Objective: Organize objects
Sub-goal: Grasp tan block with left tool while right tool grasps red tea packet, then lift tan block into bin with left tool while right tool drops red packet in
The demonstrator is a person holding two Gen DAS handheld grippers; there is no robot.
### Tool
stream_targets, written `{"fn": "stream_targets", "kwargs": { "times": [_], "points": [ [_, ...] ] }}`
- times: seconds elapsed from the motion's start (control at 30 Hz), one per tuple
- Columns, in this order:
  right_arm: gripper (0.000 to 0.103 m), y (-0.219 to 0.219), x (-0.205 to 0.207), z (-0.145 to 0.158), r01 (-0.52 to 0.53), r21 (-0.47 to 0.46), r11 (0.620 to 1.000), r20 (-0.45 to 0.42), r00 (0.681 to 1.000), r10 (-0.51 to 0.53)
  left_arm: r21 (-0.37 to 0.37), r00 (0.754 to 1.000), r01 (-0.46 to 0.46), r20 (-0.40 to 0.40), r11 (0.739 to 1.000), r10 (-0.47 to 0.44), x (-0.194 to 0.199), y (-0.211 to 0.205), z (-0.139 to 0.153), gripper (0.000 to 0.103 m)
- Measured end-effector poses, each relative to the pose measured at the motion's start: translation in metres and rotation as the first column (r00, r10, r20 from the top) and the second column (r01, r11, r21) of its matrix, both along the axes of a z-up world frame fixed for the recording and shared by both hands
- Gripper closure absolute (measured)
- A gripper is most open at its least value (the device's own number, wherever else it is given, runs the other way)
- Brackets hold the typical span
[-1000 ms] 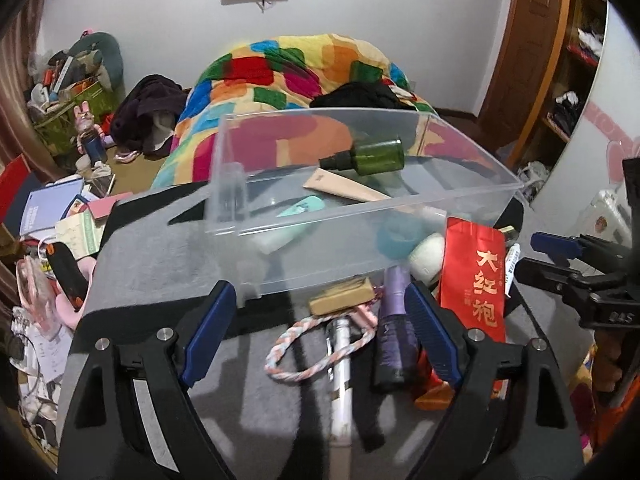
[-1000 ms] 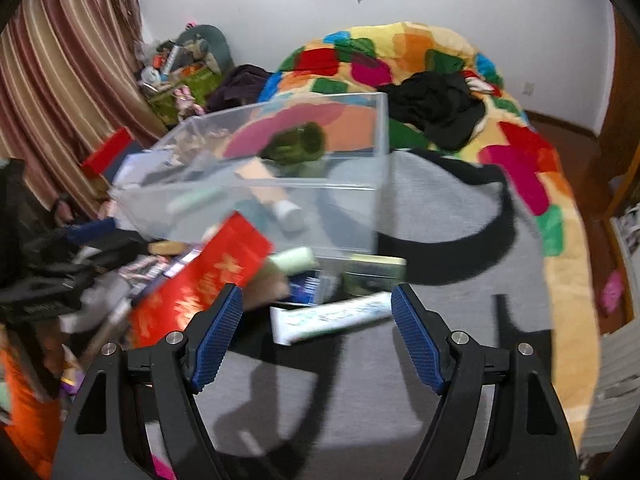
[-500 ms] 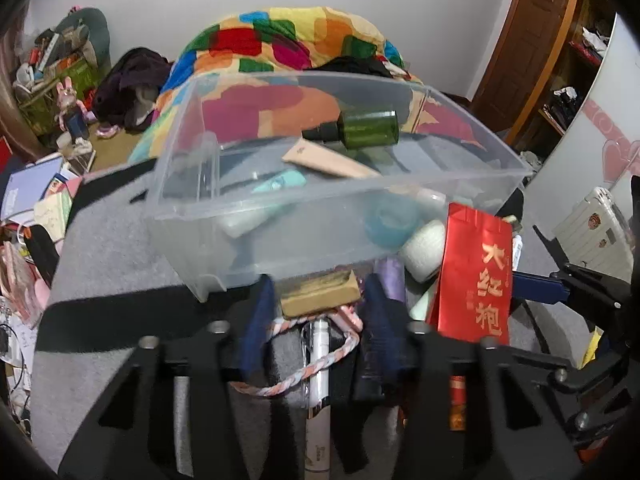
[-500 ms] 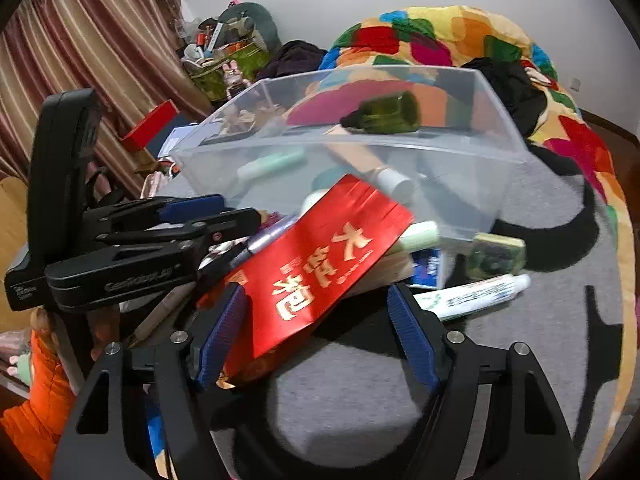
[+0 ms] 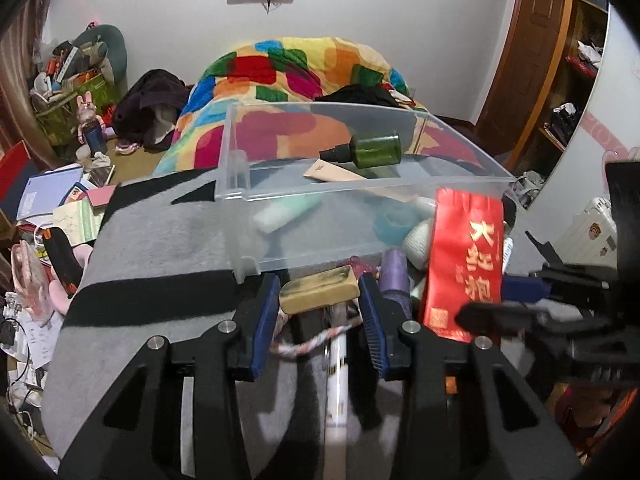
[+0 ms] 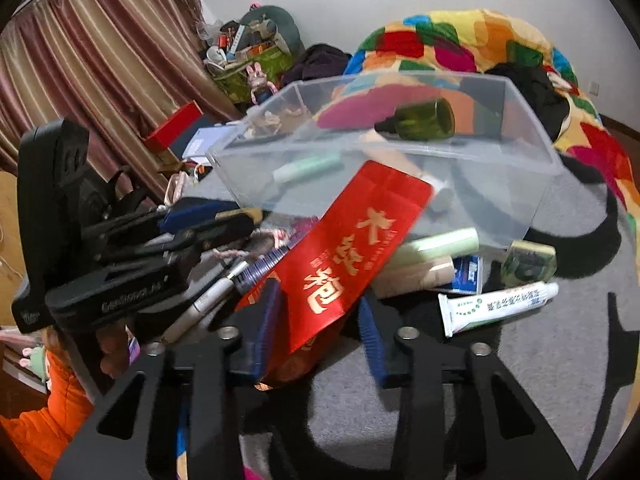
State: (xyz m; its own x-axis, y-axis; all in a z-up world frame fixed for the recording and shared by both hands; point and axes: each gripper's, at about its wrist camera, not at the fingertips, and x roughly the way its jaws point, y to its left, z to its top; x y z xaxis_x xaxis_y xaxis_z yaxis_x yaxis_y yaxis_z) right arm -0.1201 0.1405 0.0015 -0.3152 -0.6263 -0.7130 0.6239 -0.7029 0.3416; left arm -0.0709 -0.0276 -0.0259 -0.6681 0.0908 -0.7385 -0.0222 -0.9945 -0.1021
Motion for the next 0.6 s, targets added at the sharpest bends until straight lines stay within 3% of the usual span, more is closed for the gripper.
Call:
{"fn": "stream_targets", "kwargs": {
  "times": [0.13, 0.43, 0.6],
  "points": [
    [0.086, -0.001, 0.006, 0.010, -0.004, -0.007, 1.000, -0.044, 0.999, 0.004, -0.006, 1.000, 0.013, -0.023, 1.000, -0.013, 0.015, 0.003, 0.006, 0.063],
    [0.081, -0.019, 0.026, 0.008, -0.103, 0.029, 0.994, -0.064, 0.992, 0.105, -0.087, 0.998, 0.045, -0.030, 0.995, -0.048, 0.036, 0.026, -0.006, 0.063],
    [0.080, -0.026, 0.029, 0.001, -0.141, 0.036, 0.989, -0.031, 0.989, 0.142, -0.058, 0.999, 0.036, -0.039, 0.998, -0.039, 0.040, 0.021, -0.004, 0.063]
  ]
}}
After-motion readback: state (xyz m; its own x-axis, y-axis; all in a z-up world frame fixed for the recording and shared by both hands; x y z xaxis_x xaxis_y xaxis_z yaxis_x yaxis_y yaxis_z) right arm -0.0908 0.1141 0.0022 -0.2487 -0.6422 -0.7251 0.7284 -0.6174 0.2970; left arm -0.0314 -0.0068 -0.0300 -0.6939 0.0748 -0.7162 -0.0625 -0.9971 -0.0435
